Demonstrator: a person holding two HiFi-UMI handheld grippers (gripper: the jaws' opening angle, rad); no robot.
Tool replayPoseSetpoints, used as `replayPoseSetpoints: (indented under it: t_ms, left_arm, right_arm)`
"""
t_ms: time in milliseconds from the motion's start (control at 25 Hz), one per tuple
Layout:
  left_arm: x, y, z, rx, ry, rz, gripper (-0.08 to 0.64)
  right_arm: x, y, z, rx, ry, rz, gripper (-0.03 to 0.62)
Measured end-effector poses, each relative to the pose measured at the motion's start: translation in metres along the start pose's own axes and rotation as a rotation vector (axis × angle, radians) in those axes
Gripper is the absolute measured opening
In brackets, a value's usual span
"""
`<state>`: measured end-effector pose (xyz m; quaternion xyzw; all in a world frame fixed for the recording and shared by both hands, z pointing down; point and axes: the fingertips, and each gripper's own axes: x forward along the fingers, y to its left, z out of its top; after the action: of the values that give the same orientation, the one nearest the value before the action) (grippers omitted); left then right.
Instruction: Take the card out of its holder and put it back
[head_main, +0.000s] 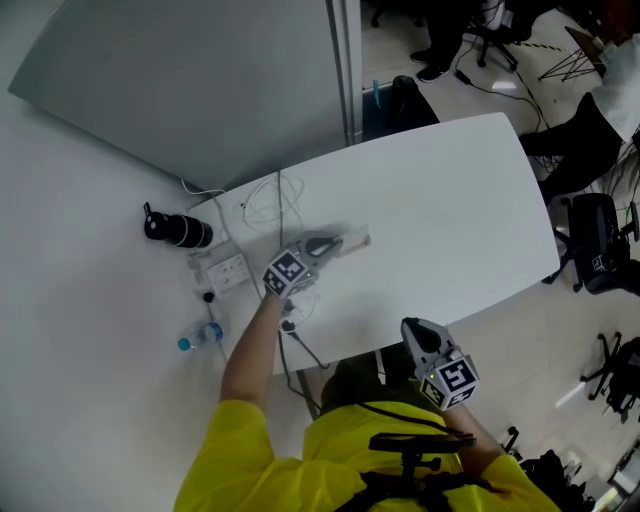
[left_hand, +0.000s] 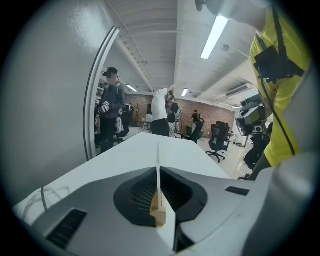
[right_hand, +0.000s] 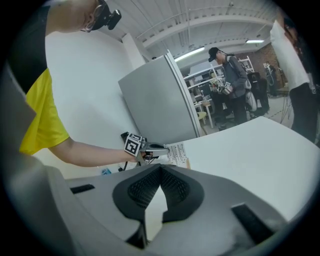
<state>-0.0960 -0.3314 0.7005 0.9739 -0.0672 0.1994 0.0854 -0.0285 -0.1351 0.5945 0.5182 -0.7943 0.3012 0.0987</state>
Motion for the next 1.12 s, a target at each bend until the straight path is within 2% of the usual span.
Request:
replayPoseSetpoints:
  t_ms: [160,440,600,800,920,1120]
  left_arm:
    - [-0.006,0.003,0.013,0.010,-0.024,0.039,0.009]
    - [-0.023,0.003,0.042,-0.040,-0.103,0.060,0.009]
    - [-0.037,0.012,0.065,-0.060,-0.165,0.099,0.009]
    - [-0.069,-0.003,0.120,0.000,-0.221,0.170,0.009]
    - [-0.090,-0.017,0.155,0.009,-0.263,0.205,0.009]
    - [-0.114,-0.042,0.197,0.088,-0.264,0.228,0.009]
  right_arm:
    - [0.000,-0.004,0.006,-0.003,-0.009,0.004,0.005]
    - [-0.011,-0.007,0.015,-0.011,-0.027,-0.004,0.005]
    - [-0.014,-0.010,0.021,-0.019,-0.035,-0.001,0.005]
    - [-0.021,-0.003,0.034,-0.039,-0.067,0.021,0.005]
    - [-0.022,-0.001,0.050,-0.065,-0.098,0.043,0.005]
    - [-0.020,0.005,0.072,-0.109,-0.146,0.075,0.005]
